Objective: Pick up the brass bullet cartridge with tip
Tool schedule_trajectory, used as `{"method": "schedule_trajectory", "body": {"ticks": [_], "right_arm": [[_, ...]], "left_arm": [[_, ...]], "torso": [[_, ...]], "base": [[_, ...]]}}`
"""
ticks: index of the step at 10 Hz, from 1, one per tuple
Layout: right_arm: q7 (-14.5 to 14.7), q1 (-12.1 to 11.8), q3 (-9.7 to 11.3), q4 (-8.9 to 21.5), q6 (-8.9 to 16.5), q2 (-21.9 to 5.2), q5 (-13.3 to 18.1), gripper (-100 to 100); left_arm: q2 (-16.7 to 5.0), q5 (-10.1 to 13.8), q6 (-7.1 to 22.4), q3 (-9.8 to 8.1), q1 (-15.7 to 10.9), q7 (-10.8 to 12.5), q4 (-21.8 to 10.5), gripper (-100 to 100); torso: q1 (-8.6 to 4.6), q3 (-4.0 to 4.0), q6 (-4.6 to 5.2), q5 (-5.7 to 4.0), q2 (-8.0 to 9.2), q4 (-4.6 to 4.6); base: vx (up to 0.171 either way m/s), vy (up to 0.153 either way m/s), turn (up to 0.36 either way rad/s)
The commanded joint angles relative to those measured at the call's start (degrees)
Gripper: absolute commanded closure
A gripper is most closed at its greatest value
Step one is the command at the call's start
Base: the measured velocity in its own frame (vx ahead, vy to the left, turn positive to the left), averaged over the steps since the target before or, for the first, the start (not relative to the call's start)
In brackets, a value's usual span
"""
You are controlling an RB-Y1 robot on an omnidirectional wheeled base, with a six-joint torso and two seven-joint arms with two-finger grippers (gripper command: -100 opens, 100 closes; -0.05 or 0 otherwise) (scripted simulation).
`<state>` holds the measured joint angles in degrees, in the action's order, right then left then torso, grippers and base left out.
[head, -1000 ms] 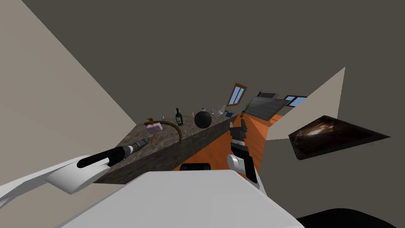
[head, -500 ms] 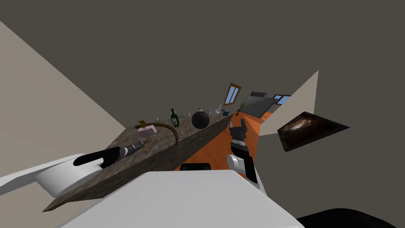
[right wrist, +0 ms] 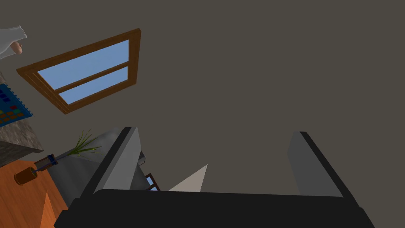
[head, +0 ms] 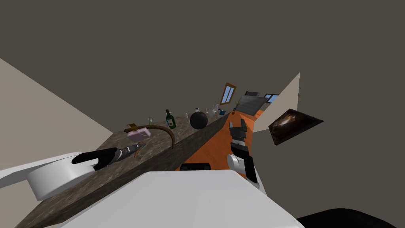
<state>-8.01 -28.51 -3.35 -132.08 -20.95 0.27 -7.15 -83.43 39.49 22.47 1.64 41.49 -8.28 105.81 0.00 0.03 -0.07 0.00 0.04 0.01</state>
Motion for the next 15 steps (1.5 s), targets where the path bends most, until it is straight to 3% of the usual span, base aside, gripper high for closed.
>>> {"method": "schedule_trajectory", "body": {"ticks": [1, 2, 5, 9, 10, 11, 12, 13, 15], "right_arm": [[0.00, 0.00, 0.00, 0.00, 0.00, 0.00, 0.00, 0], [0.00, 0.00, 0.00, 0.00, 0.00, 0.00, 0.00, 0], [0.00, 0.00, 0.00, 0.00, 0.00, 0.00, 0.00, 0], [0.00, 0.00, -0.01, 0.00, 0.00, 0.00, 0.00, 0], [0.00, 0.00, 0.00, 0.00, 0.00, 0.00, 0.00, 0], [0.00, 0.00, 0.00, 0.00, 0.00, 0.00, 0.00, 0], [0.00, -0.01, -0.01, 0.00, 0.00, 0.00, 0.00, 0], [0.00, -0.01, -0.01, 0.00, 0.00, 0.00, 0.00, 0], [0.00, -0.01, -0.01, 0.00, 0.00, 0.00, 0.00, 0]], "left_arm": [[-2.86, 1.21, 1.48, 0.71, 1.52, 1.03, 0.26, -100], [-3.68, 1.21, 1.48, 0.71, 1.52, 1.03, 0.26, -100], [-9.07, 3.12, 3.10, 2.63, 4.24, 2.75, 0.53, -100], [-14.33, 4.67, 4.08, 5.24, 7.69, 5.04, 1.47, -100], [-15.28, 4.90, 4.12, 5.88, 8.49, 5.60, 1.79, -100], [-14.61, 5.37, 3.71, 6.24, 7.07, 4.61, 0.96, -100], [-14.70, 5.49, 3.77, 6.49, 6.96, 4.54, 0.93, 0], [-12.97, 4.53, 3.39, 7.22, 6.82, 4.13, -0.12, -100], [-11.26, 3.58, 3.02, 7.98, 6.68, 3.72, -1.17, -100]], "torso": [[0.00, 0.00, 0.00, 0.00, 0.00, 0.00], [0.01, -0.01, 0.02, 0.00, -0.02, 0.00], [0.02, 0.00, 0.01, 0.00, 0.00, 0.00], [0.06, 0.02, -0.03, 0.02, 0.02, 0.01], [0.07, 0.02, -0.02, 0.03, 0.03, 0.01], [0.10, 0.02, -0.02, 0.03, 0.03, 0.01], [0.06, 0.03, -0.06, 0.03, 0.05, 0.02], [0.02, 0.04, -0.05, 0.02, 0.06, 0.02], [0.03, -0.01, -0.05, 0.02, -0.03, 0.00]], "base": [[0.019, 0.003, -0.221], [0.011, 0.007, -0.078], [0.013, 0.008, -0.158], [0.009, 0.018, -0.124], [0.007, 0.027, -0.151], [0.003, 0.015, -0.029], [0.000, 0.000, 0.000], [0.021, 0.005, -0.084], [0.038, 0.005, -0.062]]}}
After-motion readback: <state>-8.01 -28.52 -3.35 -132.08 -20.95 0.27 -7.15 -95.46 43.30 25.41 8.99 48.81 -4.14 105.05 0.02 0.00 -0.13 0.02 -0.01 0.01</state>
